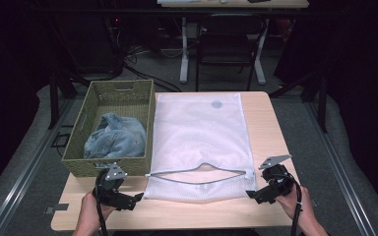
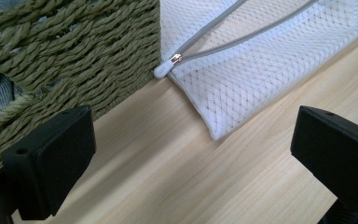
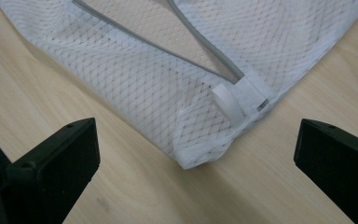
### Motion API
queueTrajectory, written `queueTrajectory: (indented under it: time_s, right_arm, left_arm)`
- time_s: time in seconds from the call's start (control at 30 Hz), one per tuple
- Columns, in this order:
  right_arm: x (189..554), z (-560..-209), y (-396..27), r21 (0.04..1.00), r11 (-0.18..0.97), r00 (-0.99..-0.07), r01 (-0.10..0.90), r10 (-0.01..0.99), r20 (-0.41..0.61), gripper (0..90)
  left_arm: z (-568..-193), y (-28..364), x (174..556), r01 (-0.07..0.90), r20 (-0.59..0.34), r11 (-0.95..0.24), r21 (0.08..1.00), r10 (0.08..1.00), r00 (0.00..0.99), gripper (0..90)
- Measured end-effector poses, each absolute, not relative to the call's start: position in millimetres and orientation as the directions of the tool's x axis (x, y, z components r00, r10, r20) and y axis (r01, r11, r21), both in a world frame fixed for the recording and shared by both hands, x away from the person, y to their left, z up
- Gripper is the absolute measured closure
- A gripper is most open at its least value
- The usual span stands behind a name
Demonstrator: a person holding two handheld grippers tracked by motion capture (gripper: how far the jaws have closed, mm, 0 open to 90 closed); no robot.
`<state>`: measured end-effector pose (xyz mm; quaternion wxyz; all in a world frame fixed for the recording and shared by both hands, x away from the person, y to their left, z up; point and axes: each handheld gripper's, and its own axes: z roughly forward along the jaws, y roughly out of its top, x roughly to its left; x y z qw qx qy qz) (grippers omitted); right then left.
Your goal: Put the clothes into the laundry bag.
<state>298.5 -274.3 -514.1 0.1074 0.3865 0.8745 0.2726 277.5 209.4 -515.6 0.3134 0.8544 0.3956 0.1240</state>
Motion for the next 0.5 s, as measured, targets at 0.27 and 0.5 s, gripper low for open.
queueTrajectory:
  time_s: [0.27,0.5]
  right_arm:
    - [309.6,-512.6,-265.2,0.557,0.578,-0.695,0.596,0.719,-0.002,0.0]
    - [319.4,-510.9,-251.3,0.569,0.611,-0.732,0.551,0.681,-0.024,0.0]
  left_arm:
    - [-516.2,211.9,280.2,0.61,-0.054,-0.488,0.624,0.752,0.657,0.0]
    - [-516.6,210.0,279.8,0.611,-0.062,-0.487,0.624,0.749,0.66,0.0]
